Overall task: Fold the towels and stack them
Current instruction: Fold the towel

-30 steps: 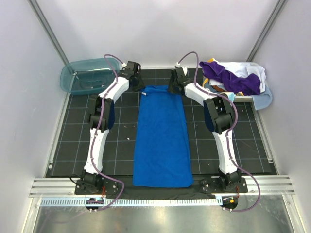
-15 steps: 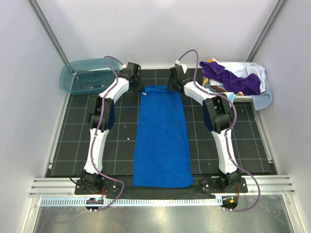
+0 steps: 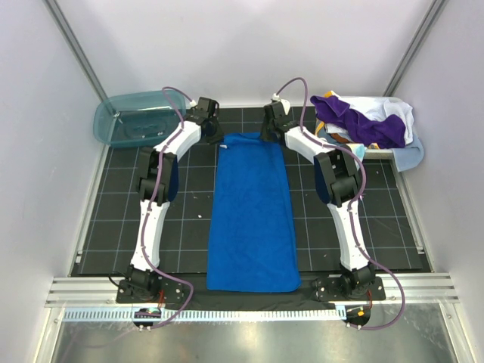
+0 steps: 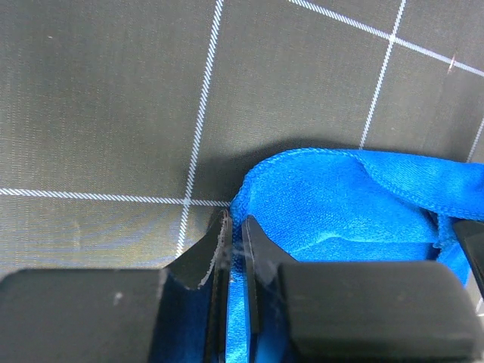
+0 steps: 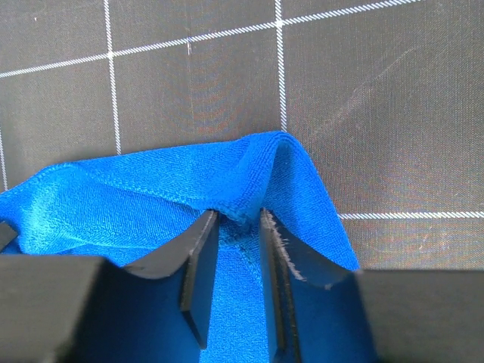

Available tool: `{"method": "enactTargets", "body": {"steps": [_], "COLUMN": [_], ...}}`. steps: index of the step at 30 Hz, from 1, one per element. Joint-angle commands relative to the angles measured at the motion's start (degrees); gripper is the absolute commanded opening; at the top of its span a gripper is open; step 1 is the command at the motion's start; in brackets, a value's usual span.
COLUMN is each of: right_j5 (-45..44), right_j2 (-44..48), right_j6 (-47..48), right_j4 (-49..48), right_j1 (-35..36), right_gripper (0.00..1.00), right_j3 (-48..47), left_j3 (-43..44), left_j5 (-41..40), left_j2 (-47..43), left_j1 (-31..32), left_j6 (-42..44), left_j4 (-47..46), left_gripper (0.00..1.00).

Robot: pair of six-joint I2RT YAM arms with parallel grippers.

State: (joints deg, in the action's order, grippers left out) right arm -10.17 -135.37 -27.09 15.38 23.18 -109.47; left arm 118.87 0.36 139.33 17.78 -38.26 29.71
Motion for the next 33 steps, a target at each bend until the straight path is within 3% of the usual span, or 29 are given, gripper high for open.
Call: {"method": "enactTargets", "body": {"steps": [1,11,16,26,33], "right_j5": [-1.3,-4.1,-7.0,-15.6,-19.2], "right_j2": [0.4,0.9,0.0,-1.0,-0.8], "right_j6": [0.5,5.6,14.1,32.5,37.5], "right_j4": [-0.8,2.0,5.5,5.8,3.4], "right_j1": [0.4,0.2,0.1,-0.2,-0.7], "right_gripper": [0.34,0.16,0.10,0.02,0.01], "right_j3": [-2.9,-6.6,-10.4,-13.7,-15.8], "left_j3": [1.4,8.0,9.7,12.7,14.1], "left_j5": [-1.7,-5.1,-6.6,-8.0,-8.4], "left_j2": [-2.6,-1.1,-0.8,1.8,3.1], "left_j1": [0.1,0.1,0.1,0.1,0.1], "left_j6": [2.0,9.1,13.2,20.0,21.6], "left_j4": [-1.7,-1.9,-4.9,-13.3,-16.8], "left_gripper": [0.12,0.10,0.11,0.15,0.17]}}
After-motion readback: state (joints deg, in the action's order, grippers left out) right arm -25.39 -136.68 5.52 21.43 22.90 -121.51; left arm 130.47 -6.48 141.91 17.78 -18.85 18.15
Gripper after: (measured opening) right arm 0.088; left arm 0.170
